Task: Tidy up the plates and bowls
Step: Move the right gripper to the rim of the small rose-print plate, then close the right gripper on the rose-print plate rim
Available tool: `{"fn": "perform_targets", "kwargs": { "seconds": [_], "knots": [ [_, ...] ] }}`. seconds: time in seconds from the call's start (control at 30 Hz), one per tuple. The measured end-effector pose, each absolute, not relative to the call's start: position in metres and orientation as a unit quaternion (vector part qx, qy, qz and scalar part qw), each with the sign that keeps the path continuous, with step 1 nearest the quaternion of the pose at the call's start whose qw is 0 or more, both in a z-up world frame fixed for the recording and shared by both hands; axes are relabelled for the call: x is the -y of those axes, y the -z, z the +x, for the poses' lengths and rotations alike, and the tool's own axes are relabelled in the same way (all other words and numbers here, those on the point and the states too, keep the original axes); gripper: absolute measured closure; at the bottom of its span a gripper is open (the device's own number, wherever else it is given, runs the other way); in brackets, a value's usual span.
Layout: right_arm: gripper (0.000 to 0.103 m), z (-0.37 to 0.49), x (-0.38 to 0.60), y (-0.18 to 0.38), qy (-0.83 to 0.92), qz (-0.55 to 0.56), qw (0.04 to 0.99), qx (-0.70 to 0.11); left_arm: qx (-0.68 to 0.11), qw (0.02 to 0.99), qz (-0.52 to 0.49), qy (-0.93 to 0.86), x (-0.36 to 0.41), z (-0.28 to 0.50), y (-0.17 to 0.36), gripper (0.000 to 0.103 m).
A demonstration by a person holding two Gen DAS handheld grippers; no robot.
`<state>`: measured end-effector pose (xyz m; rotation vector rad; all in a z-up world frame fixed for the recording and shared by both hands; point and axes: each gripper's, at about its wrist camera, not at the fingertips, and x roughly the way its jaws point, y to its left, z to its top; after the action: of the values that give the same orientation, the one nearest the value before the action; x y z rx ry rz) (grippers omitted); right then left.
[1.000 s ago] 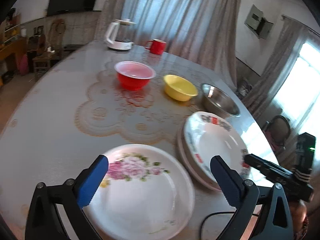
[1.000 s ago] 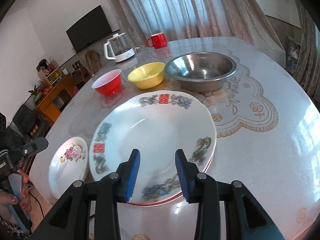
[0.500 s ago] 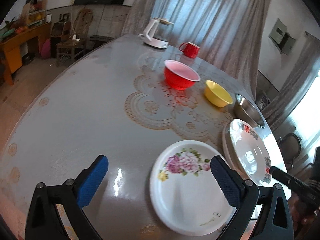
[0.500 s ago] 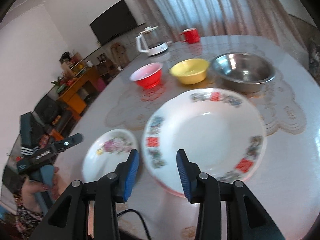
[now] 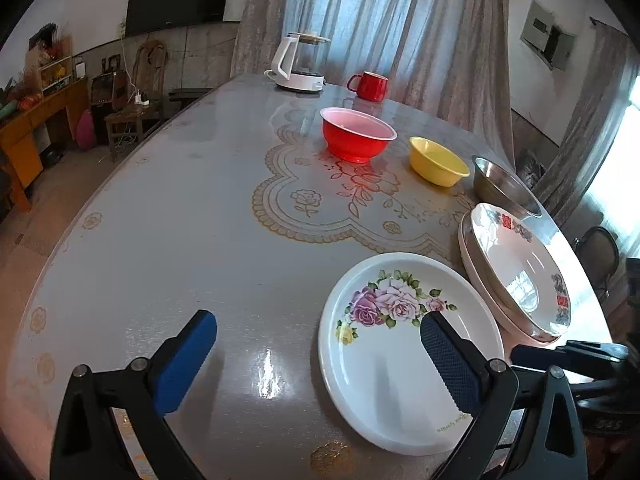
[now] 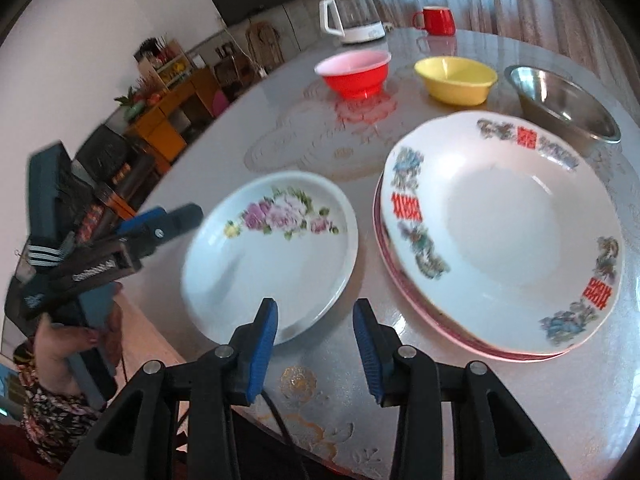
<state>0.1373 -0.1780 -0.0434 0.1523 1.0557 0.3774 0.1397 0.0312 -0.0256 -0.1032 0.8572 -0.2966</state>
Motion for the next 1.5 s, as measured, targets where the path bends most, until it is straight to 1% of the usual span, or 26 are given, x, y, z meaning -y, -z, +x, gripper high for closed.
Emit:
{"fn": "perform_targets", "kwargs": {
  "seconds": [0.33, 0.43, 0.5, 0.57, 0.6, 0.67, 0.7, 0.77, 0.83, 1.07, 1.13, 1.5],
  "knots": [
    [0.064, 0.149, 0.174, 0.063, -0.168, 0.088, 0.838, -0.512, -0.419, 0.895, -0.05, 0.148, -0.027, 0.14, 0.031, 0.001],
    [0.064, 0.152, 0.171, 0.065, -0.167, 0.091, 0.837, -0.513, -0.424, 0.891, -0.052, 0.154, -0.026, 0.141, 0.034, 0.002],
    [0.065, 0.153, 0.169, 0.065, -0.167, 0.089, 0.838, -0.512, -0.427, 0.888, -0.054, 0.159, -0.026, 0.141, 0.036, 0.006],
    [0.068, 0.153, 0.167, 0.065, -0.169, 0.081, 0.839, -0.51, -0.432, 0.885, -0.053, 0.165, -0.024, 0.142, 0.038, 0.012],
    [0.073, 0.152, 0.165, 0.064, -0.17, 0.078, 0.84, -0.51, -0.433, 0.884, -0.052, 0.168, -0.024, 0.142, 0.039, 0.014],
    [0.074, 0.153, 0.162, 0.064, -0.168, 0.065, 0.842, -0.508, -0.437, 0.881, -0.054, 0.176, -0.023, 0.144, 0.041, 0.029],
    [0.074, 0.154, 0.16, 0.063, -0.165, 0.054, 0.845, -0.506, -0.439, 0.879, -0.055, 0.178, -0.024, 0.144, 0.043, 0.031],
    [0.075, 0.156, 0.16, 0.064, -0.163, 0.052, 0.848, -0.502, -0.444, 0.875, -0.056, 0.183, -0.023, 0.146, 0.046, 0.043],
    [0.078, 0.16, 0.161, 0.064, -0.159, 0.055, 0.848, -0.502, -0.45, 0.872, -0.053, 0.184, -0.023, 0.148, 0.049, 0.046],
    [0.082, 0.176, 0.158, 0.066, -0.155, 0.063, 0.854, -0.493, -0.45, 0.873, -0.048, 0.18, -0.026, 0.153, 0.05, 0.046],
    [0.085, 0.183, 0.154, 0.067, -0.155, 0.066, 0.857, -0.487, -0.449, 0.875, -0.046, 0.178, -0.027, 0.155, 0.049, 0.046],
    [0.086, 0.23, 0.125, 0.072, -0.155, 0.07, 0.878, -0.448, -0.446, 0.88, -0.071, 0.144, -0.052, 0.168, 0.055, 0.047]
  ]
}}
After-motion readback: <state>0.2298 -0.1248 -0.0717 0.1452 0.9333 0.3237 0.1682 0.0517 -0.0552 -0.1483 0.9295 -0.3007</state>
